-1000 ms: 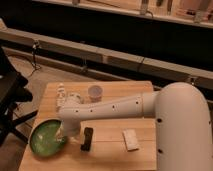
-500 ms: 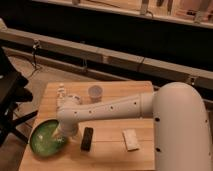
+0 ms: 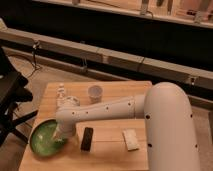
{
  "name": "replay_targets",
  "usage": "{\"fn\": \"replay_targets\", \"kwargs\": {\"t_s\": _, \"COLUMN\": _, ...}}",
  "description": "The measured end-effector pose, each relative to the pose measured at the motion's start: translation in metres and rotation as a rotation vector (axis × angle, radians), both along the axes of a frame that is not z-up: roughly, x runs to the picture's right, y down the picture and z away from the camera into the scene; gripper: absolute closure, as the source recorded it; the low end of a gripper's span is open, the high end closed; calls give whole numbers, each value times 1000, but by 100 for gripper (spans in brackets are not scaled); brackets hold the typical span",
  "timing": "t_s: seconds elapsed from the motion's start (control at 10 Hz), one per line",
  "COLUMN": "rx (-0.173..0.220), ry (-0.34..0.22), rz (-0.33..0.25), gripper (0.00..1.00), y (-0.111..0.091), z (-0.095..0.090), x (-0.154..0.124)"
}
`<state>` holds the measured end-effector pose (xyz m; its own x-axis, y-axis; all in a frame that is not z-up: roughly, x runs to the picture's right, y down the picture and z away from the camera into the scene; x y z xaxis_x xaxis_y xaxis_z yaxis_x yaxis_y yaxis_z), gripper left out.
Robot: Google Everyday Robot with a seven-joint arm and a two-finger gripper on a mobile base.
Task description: Pick up the ceramic bowl
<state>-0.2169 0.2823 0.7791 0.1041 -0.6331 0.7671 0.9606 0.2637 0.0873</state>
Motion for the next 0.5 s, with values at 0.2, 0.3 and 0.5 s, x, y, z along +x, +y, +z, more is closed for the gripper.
{"fn": "replay_targets", "kwargs": {"t_s": 0.2, "rx": 0, "ry": -7, "rz": -7, "gripper": 63, "y": 4, "z": 2, "x": -6}}
{"fn": "replay_targets", "kwargs": {"t_s": 0.3, "rx": -7, "ry": -9, "rz": -12, "gripper": 71, "y": 6, "z": 3, "x": -9}}
{"fn": "replay_targets", "kwargs": {"t_s": 0.5, "rx": -5, "ry": -14, "rz": -8, "gripper": 86, "y": 6, "z": 5, "x": -8}}
